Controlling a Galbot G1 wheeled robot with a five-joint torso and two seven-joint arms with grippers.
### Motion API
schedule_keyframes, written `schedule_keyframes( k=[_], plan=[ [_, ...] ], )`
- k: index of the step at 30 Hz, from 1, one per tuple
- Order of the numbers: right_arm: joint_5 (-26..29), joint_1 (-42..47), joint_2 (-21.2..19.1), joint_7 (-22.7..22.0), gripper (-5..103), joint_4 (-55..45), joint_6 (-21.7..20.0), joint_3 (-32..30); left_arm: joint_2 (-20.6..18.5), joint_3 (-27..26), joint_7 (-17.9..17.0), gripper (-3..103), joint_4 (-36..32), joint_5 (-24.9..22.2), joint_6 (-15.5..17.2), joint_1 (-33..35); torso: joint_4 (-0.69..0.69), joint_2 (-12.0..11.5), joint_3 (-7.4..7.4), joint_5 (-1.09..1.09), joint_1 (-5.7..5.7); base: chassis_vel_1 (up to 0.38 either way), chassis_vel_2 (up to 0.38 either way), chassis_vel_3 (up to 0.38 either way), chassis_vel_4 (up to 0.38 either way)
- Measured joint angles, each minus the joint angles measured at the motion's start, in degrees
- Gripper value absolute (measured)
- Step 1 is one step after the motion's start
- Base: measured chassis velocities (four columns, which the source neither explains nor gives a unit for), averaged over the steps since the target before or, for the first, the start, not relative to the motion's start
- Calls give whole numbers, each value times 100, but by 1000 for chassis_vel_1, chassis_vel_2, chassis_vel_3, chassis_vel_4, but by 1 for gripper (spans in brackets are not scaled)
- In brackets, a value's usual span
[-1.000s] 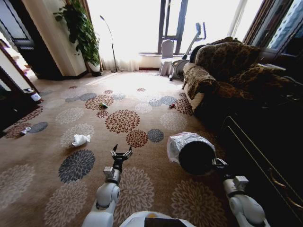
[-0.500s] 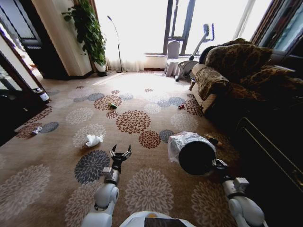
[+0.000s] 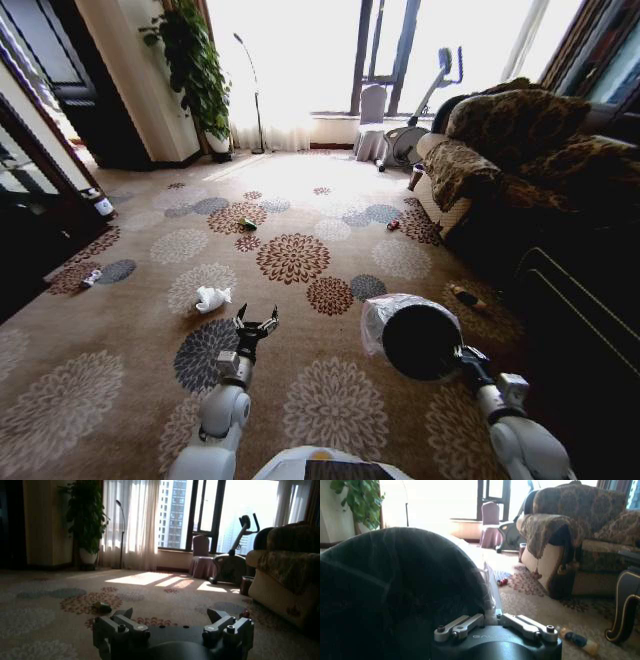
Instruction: Pick up the trash from the ground and place it into the trash bin.
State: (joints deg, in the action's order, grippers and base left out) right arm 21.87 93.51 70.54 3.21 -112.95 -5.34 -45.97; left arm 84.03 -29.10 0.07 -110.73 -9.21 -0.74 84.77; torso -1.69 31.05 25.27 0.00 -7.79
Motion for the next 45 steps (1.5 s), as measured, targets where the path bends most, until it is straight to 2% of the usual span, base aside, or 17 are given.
schedule_keyframes(
  k=[5, 9, 14, 20, 26, 45],
  plan=[
    [-68, -8, -7, 92, 0, -1, 249, 30, -21, -73, 0, 98, 0, -47, 6, 40, -2, 0, -1, -2, 1, 0, 0, 0, 0],
    [-217, 25, -3, 195, 0, -15, 275, 93, -36, -140, 0, 98, 62, -188, 56, 41, 4, 0, -1, 0, 1, 0, 0, 0, 0],
    [-397, 93, 93, 274, 0, -9, 176, 235, -90, -193, -1, 98, 170, -229, 88, -11, 1, 0, 0, 0, 0, 0, 0, 0, 0],
    [-413, 268, 51, 363, 0, 37, -104, 423, -94, -195, 3, 98, 275, -218, 64, -6, 4, 0, 0, 0, 0, 46, 27, -48, -34],
    [-372, 149, 2, 310, 0, 36, -219, 596, -95, -175, 10, 98, 310, -186, 38, 6, 1, 0, 0, 0, 0, 136, 119, -115, -120],
    [-216, -87, 195, 206, 0, 60, -231, 899, -186, -138, 3, 98, 331, -136, 95, -82, 1, 0, 0, 1, 0, 303, 303, -305, -312]
  ],
)
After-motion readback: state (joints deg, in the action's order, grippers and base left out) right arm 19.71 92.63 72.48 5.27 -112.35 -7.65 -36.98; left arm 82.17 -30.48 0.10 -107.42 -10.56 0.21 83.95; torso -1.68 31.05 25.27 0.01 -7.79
